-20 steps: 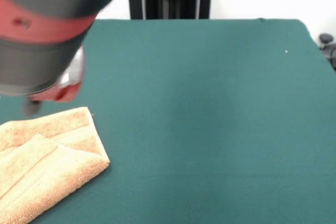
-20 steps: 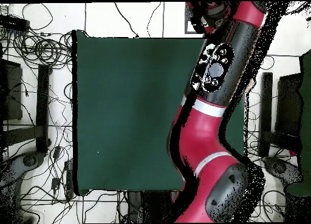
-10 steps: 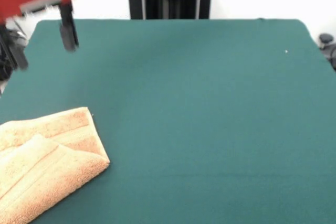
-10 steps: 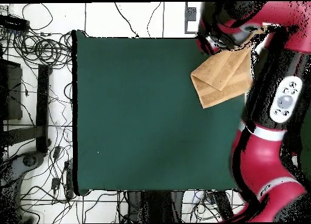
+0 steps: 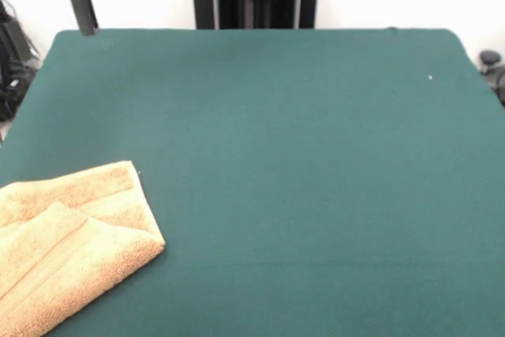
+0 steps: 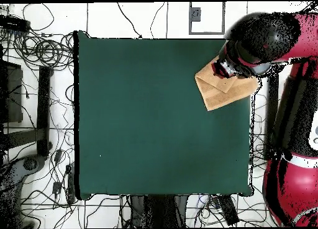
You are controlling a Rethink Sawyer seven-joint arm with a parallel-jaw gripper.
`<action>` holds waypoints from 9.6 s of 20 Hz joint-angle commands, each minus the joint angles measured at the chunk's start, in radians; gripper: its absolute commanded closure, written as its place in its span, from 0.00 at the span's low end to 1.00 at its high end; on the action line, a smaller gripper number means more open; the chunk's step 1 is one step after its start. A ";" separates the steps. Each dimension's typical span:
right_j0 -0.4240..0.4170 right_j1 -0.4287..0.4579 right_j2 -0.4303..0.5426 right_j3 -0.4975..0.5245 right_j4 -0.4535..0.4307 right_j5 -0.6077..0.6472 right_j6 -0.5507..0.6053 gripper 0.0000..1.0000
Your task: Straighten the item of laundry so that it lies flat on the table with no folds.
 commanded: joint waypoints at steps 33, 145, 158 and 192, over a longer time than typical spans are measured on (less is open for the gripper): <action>0.189 -0.140 -0.663 0.202 0.216 -0.696 0.239 0.00; 0.312 -0.142 -1.146 0.133 0.557 -0.950 -0.149 1.00; 0.215 -0.084 -1.082 0.197 0.593 -1.126 -0.145 1.00; 0.286 -0.027 -1.138 0.147 0.611 -1.067 -0.146 1.00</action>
